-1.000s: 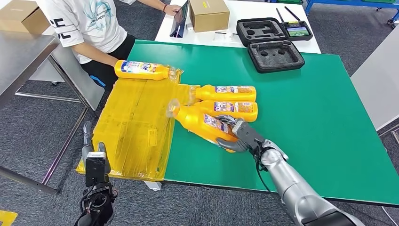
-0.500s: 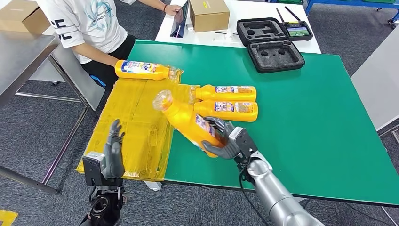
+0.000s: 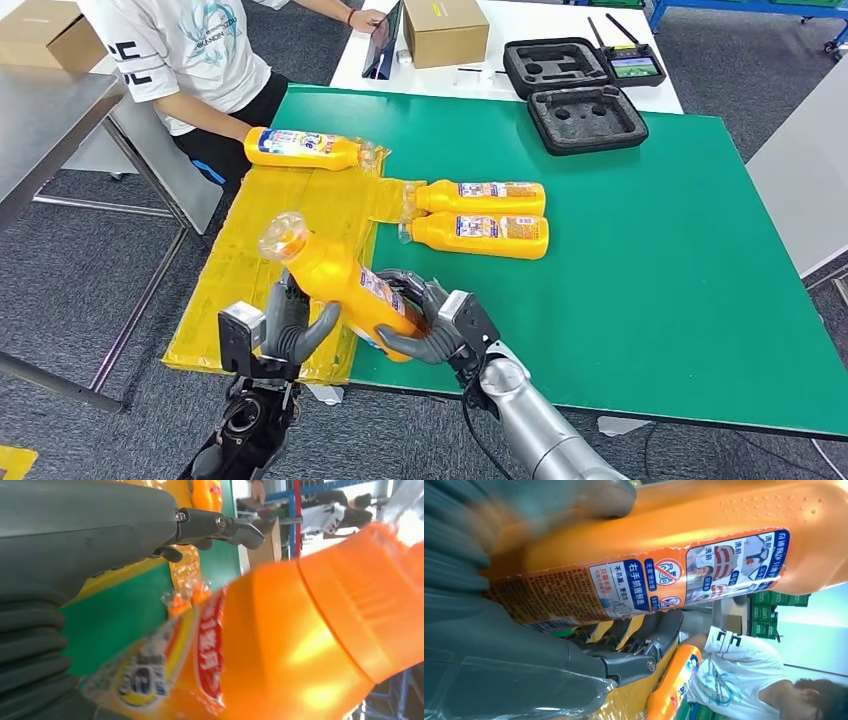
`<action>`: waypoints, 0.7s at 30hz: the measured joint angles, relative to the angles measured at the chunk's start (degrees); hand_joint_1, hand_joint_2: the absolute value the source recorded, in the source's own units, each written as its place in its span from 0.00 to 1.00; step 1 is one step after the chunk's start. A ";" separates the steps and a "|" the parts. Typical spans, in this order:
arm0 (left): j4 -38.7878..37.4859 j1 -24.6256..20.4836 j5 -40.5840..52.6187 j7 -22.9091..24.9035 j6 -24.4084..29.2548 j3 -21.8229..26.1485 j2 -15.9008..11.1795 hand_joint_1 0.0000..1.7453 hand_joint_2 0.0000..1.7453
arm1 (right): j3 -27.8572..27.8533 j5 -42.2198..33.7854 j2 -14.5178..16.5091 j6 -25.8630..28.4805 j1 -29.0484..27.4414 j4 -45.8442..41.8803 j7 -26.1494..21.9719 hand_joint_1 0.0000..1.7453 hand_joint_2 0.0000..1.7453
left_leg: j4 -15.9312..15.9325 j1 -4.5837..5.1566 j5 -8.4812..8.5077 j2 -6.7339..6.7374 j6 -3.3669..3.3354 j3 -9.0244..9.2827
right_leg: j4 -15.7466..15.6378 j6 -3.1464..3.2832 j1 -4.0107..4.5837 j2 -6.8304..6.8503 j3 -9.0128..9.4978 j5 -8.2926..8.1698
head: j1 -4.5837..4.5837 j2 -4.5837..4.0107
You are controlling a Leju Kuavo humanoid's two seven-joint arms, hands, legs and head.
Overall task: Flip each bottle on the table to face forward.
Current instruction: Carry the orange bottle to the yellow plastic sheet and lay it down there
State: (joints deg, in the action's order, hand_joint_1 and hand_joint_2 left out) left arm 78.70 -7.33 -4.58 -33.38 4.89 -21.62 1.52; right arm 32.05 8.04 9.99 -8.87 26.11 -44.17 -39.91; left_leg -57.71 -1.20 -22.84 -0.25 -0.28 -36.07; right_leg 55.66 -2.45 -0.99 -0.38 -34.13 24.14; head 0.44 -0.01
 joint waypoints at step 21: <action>-2.91 -3.13 -5.90 0.98 -8.79 -2.20 0.93 1.00 1.00 | 1.32 1.11 0.39 2.47 -1.31 0.56 -0.05 1.00 1.00 | 0.00 0.00 0.00 0.01 0.00 0.00 | 0.00 0.00 0.00 -0.01 -0.01 0.00 | 0.01 0.01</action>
State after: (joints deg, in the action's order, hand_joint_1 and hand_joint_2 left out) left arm 75.79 -10.47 -10.48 -32.39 -3.90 -23.82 2.45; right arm 33.38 9.16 10.38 -6.41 24.80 -43.62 -39.97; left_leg -57.71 -1.20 -22.84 -0.24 -0.28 -36.07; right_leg 55.66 -2.45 -0.98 -0.39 -34.14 24.14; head 0.45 0.00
